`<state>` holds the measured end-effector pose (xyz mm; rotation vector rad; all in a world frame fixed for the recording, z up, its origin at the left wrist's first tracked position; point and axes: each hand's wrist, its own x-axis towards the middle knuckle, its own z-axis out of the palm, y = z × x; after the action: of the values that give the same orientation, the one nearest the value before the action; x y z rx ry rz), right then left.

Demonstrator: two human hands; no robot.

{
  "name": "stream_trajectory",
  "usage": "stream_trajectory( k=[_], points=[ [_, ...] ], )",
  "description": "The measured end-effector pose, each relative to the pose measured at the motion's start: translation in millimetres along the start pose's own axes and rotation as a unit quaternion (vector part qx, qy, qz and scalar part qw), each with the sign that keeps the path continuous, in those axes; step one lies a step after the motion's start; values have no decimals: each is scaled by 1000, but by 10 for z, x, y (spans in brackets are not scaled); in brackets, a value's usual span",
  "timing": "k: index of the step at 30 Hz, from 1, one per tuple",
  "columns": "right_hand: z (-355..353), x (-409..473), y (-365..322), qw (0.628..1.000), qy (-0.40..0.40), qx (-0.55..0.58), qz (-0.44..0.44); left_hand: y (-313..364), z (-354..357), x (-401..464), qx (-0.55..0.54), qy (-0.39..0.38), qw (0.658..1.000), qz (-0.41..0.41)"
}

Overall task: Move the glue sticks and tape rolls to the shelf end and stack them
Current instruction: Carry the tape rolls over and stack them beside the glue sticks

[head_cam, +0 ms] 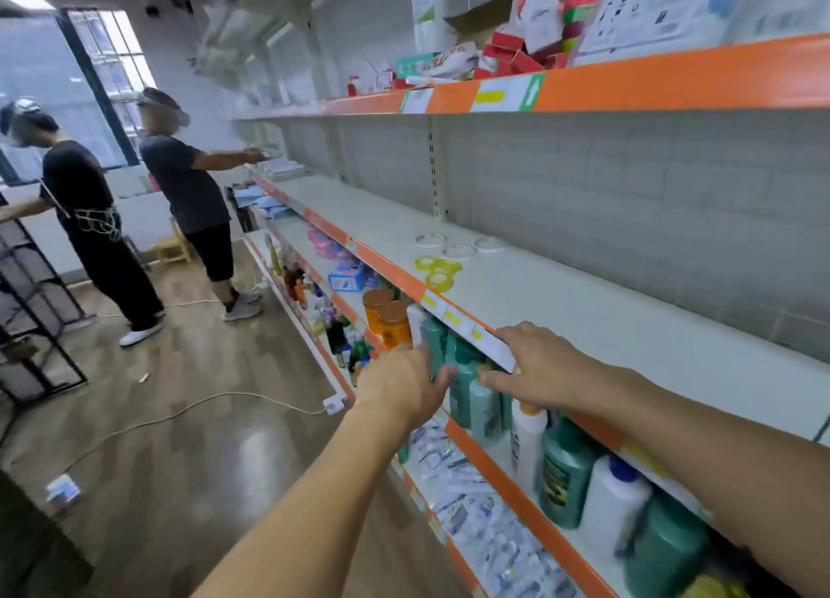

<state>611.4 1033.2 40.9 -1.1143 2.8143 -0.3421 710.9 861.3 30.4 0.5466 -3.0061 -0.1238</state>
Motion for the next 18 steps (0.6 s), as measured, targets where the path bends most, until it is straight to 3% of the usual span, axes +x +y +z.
stream_trajectory(
  k=[18],
  points=[
    [147,2608,666,994,1,40,100,-678,393,2846,-54,8,996,73]
  ],
)
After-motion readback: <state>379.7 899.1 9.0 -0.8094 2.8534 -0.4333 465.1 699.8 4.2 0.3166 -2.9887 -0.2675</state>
